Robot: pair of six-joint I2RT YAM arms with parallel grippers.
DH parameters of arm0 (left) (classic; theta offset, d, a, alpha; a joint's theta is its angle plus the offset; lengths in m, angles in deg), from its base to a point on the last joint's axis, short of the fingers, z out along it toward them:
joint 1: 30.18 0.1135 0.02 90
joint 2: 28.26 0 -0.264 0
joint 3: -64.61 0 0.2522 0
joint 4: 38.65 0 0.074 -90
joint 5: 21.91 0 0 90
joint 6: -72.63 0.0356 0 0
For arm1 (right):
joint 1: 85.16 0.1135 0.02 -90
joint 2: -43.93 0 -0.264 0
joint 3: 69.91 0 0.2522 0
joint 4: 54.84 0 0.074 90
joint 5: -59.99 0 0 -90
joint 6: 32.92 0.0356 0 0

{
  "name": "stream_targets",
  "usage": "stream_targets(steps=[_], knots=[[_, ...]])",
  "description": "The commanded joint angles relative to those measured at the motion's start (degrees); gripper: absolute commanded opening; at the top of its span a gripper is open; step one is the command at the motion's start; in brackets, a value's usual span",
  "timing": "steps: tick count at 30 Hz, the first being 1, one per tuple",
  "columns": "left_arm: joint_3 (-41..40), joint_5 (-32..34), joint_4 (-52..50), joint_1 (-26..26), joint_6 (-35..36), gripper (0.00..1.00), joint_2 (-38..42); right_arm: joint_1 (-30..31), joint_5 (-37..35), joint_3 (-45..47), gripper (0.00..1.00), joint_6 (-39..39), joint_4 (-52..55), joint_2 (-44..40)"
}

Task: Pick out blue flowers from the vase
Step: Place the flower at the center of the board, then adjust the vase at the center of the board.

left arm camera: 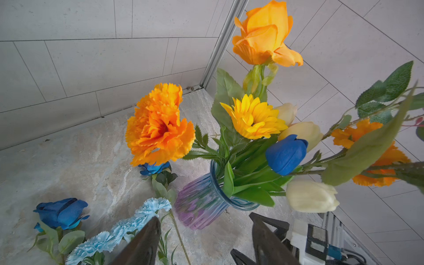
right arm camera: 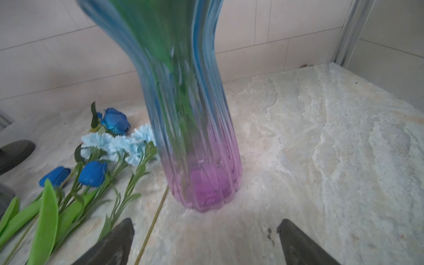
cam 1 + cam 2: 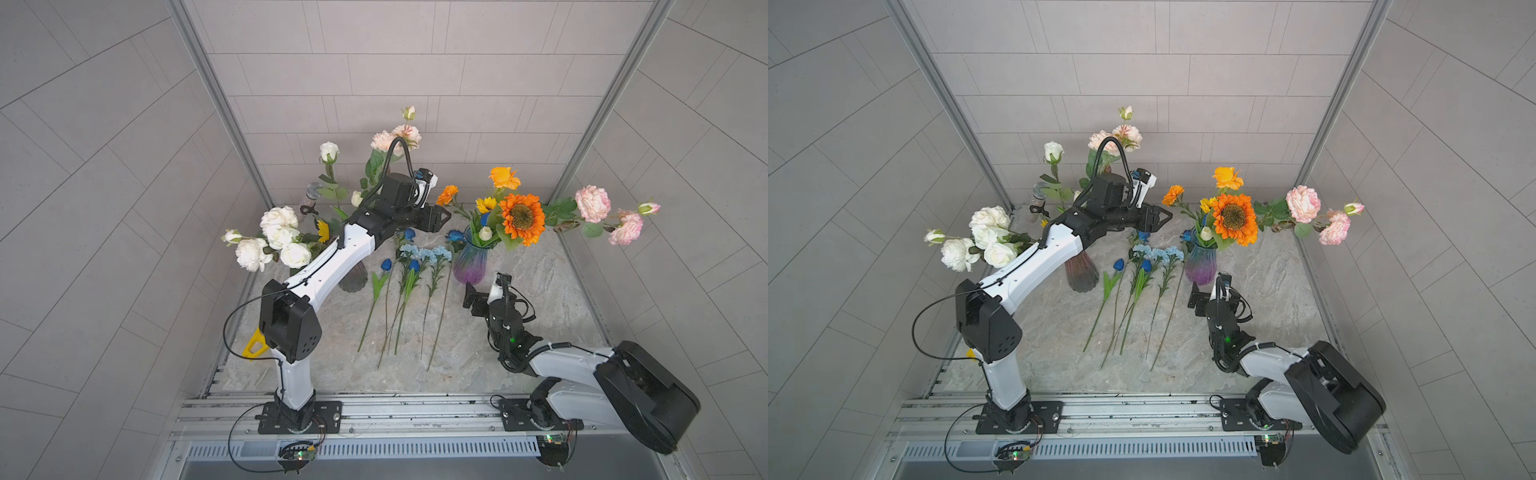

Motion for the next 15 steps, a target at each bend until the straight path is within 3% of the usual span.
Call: stream_targets(steps=[1, 8, 15], knots=[[2.34, -1.43, -0.9, -0.05, 1.08, 0.68, -0.61, -1.32, -0.19, -2.35, 0.99, -3.41, -16.86, 6.13], [1.98, -1.26, -1.87, 0.14, 2.2, 0.68, -0.69, -1.35, 1.16, -5.57, 0.99, -12.62, -28.96, 15.18], [1.98, -1.49, -1.85, 0.14, 2.04, 0.67, -1.02, -3.11, -0.46, -9.74, 0.99, -15.83, -30.05, 18.42]])
